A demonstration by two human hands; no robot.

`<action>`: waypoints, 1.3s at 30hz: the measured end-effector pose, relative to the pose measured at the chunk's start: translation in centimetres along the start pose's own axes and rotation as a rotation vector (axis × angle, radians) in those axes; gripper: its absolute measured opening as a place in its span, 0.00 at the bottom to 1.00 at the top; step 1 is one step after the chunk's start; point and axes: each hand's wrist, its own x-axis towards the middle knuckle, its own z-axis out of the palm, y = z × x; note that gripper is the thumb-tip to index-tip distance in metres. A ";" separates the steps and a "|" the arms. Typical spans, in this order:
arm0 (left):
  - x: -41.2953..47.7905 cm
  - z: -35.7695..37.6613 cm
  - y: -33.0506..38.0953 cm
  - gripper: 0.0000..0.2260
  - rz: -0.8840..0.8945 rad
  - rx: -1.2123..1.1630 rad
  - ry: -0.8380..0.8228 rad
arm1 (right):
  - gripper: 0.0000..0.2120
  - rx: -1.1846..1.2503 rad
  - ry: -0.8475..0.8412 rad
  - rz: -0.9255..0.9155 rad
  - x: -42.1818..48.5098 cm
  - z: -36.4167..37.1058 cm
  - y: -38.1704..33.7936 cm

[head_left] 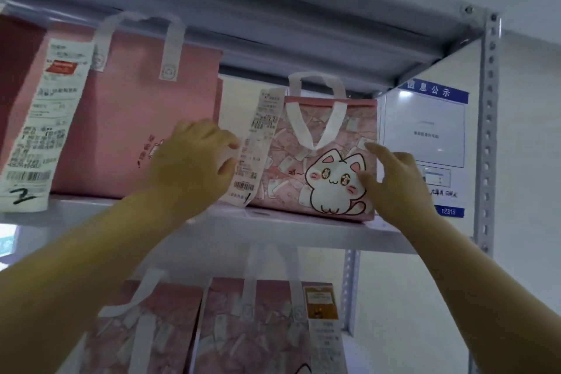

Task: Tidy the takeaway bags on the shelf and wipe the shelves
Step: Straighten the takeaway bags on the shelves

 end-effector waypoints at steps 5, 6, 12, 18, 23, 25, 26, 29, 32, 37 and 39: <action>0.6 0.9 -0.9 0.17 0.005 0.233 -0.146 | 0.21 0.145 -0.054 0.035 1.2 1.7 0.3; 0.6 1.1 -1.1 0.18 0.015 0.253 -0.176 | 0.22 0.147 -0.054 0.029 1.3 1.9 0.3; 0.4 1.5 -2.5 0.17 0.050 0.329 -0.159 | 0.24 0.259 0.011 0.099 1.9 2.7 1.2; 0.5 1.2 -2.7 0.15 0.093 0.286 -0.073 | 0.23 0.361 0.014 0.186 2.3 2.8 1.8; 0.4 1.1 -2.6 0.15 0.097 0.257 -0.042 | 0.23 0.333 0.017 0.182 2.2 2.9 1.5; 0.4 1.1 -2.5 0.14 0.098 0.251 -0.037 | 0.23 0.337 0.015 0.185 2.2 3.0 1.6; 0.4 1.1 -2.5 0.14 0.098 0.250 -0.032 | 0.23 0.339 0.014 0.188 2.2 3.0 1.6; 0.3 1.1 -2.4 0.14 0.093 0.241 -0.032 | 0.23 0.335 0.015 0.185 2.2 3.1 1.5; 0.2 1.0 -2.4 0.14 0.089 0.246 -0.033 | 0.23 0.365 0.008 0.190 2.2 3.3 1.3; -0.1 0.9 -1.8 0.14 0.059 0.244 -0.049 | 0.23 0.352 0.013 0.179 1.9 3.0 0.8; -0.2 0.8 -1.4 0.14 0.051 0.246 -0.052 | 0.23 0.306 0.049 0.176 1.5 2.6 0.5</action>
